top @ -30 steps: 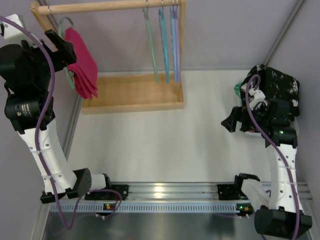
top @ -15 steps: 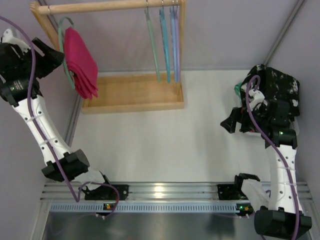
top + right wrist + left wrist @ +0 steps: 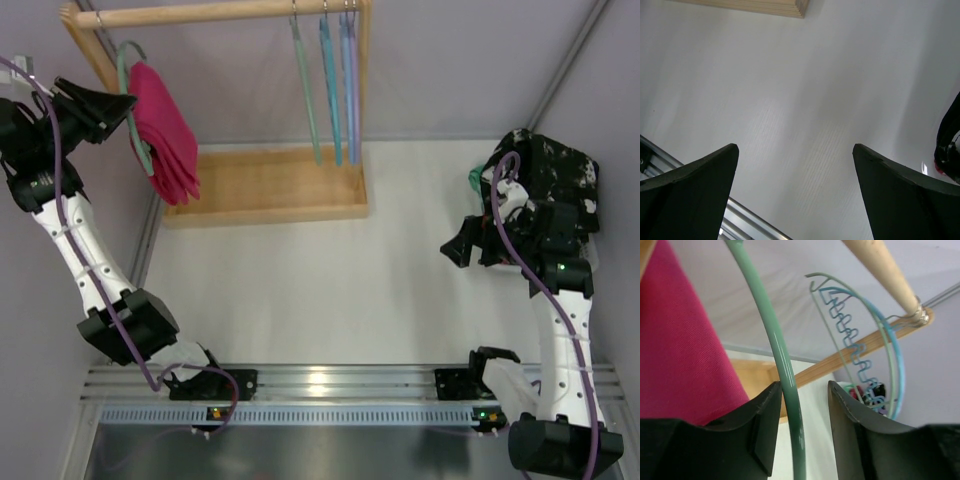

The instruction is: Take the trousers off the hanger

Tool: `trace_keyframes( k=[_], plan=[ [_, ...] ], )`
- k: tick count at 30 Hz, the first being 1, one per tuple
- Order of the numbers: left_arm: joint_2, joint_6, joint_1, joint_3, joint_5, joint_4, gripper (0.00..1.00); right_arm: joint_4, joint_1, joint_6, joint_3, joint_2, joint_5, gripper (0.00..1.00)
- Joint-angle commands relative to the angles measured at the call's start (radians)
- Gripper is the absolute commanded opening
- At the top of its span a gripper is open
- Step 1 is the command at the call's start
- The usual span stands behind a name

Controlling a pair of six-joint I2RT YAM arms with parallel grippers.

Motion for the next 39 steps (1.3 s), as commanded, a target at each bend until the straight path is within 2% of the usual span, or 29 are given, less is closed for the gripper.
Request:
trace_keyframes(
  k=[1,6,17,19,21,25,28,32,36,39],
  plan=[
    [-0.028,-0.233,0.002,-0.047,0.096,0.359,0.47,0.048,-0.013,0.006,-0.010,-0.018,-0.027,0.99],
    [-0.007,-0.249,-0.015,-0.036,0.102,0.359,0.45,0.058,-0.013,0.014,-0.013,-0.014,-0.027,0.99],
    [0.027,-0.295,-0.118,-0.047,-0.007,0.359,0.44,0.067,-0.013,0.025,-0.018,-0.014,-0.016,0.99],
    [0.041,-0.328,-0.127,-0.044,-0.019,0.361,0.42,0.065,-0.013,0.026,-0.017,-0.018,-0.013,0.99],
    [0.064,-0.353,-0.127,-0.046,-0.036,0.359,0.35,0.065,-0.012,0.025,-0.015,-0.018,-0.008,1.00],
    [0.078,-0.393,-0.130,-0.050,-0.065,0.380,0.37,0.068,-0.015,0.031,-0.015,-0.016,-0.005,0.99],
    [0.052,-0.430,-0.135,-0.096,-0.115,0.471,0.44,0.071,-0.013,0.031,-0.015,-0.011,-0.005,0.99],
    [0.045,-0.401,-0.161,-0.109,-0.143,0.474,0.48,0.071,-0.016,0.034,-0.018,-0.011,-0.004,0.99],
    [0.059,-0.434,-0.170,-0.107,-0.123,0.514,0.41,0.071,-0.018,0.032,-0.020,-0.011,-0.004,0.99],
    [0.053,-0.454,-0.170,-0.112,-0.111,0.549,0.31,0.073,-0.020,0.032,-0.020,-0.013,-0.005,0.99]
  ],
)
